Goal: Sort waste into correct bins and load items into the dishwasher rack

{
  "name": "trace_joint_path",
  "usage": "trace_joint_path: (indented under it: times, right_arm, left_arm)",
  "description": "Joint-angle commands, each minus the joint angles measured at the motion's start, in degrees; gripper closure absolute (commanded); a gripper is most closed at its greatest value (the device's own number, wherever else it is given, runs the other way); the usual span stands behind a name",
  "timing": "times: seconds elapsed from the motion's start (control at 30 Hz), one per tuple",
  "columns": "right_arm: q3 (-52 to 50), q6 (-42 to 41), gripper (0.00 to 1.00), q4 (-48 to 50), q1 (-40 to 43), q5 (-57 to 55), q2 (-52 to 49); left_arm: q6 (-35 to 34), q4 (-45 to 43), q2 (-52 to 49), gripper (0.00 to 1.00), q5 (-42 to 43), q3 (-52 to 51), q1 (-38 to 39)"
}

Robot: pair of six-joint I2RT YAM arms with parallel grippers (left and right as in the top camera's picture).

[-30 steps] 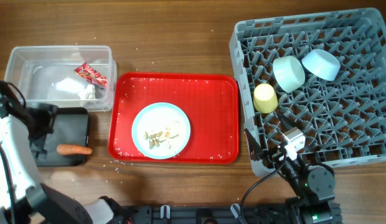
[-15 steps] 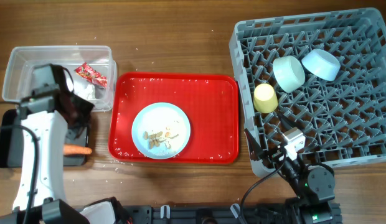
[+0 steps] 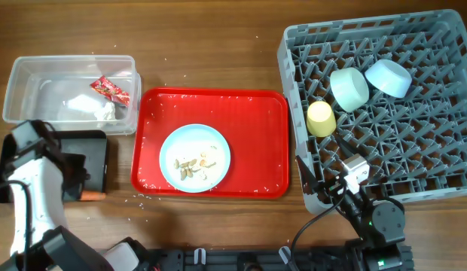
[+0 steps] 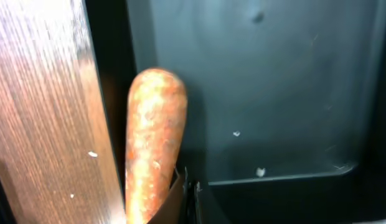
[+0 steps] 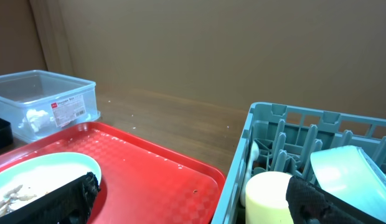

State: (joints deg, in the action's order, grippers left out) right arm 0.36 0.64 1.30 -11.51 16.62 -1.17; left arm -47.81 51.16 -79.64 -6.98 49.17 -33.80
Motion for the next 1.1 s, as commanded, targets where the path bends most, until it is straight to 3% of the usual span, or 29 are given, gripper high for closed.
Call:
trace_joint_path:
  times: [0.0, 0.03, 0.1, 0.13, 0.2, 0.23, 0.57, 0.67, 0.73, 0.8, 0.87, 1.0, 1.07]
  right_arm:
    - [-0.07, -0.76, 0.0, 0.13, 0.28, -0.09, 0.13]
    - [-0.07, -0.79, 0.0, 0.13, 0.28, -0.09, 0.15]
    - [-0.07, -0.79, 0.0, 0.13, 0.28, -0.11, 0.13]
    - [-0.07, -0.76, 0.0, 0.13, 0.28, -0.09, 0.15]
    - [-0.07, -0.76, 0.0, 0.13, 0.28, -0.09, 0.15]
    - [-0.07, -0.76, 0.0, 0.13, 0.28, -0.09, 0.15]
    - [-0.07, -0.79, 0.0, 0.13, 0.28, -0.09, 0.15]
    - [-0.07, -0.79, 0.0, 0.13, 0.28, -0.09, 0.15]
    - [-0.07, -0.79, 0.0, 0.13, 0.28, -0.09, 0.15]
    - [-0.07, -0.79, 0.0, 0.13, 0.28, -0.09, 0.15]
    - [-0.07, -0.79, 0.0, 0.13, 0.28, -0.09, 0.13]
    - [-0.07, -0.79, 0.0, 0.13, 0.28, -0.09, 0.15]
    - [-0.07, -0.81, 0.0, 0.13, 0.28, -0.09, 0.13]
  left_arm:
    - [5.84, 3.3, 0.24, 0.9, 8.02, 4.94, -1.31]
    - [5.84, 5.03, 0.26, 0.82, 7.8, 5.35, -1.22]
    - [5.81, 7.13, 0.24, 0.3, 6.91, 5.29, -1.25]
    - [5.79, 7.89, 0.24, 0.19, 6.95, 5.16, -1.25]
    - [5.77, 8.28, 0.24, 0.2, 6.69, 4.17, -1.25]
    - [5.01, 8.0, 0.24, 0.28, 6.05, 3.17, -1.27]
    - [3.67, -2.27, 0.13, 0.37, 4.72, -6.21, -1.27]
    - [3.67, -7.08, 0.15, 0.51, 4.57, -6.21, -1.27]
    - [3.67, -8.13, 0.15, 0.71, 4.61, -6.21, -1.25]
    - [3.8, -8.13, 0.17, 0.8, 4.83, -6.08, -1.27]
    - [4.13, -6.54, 0.74, 0.81, 4.98, -4.59, -1.38]
    - [4.11, -6.73, 2.89, 0.67, 1.79, -0.37, -1.38]
    - [4.11, -6.93, 3.72, 0.65, 1.99, 1.62, -1.36]
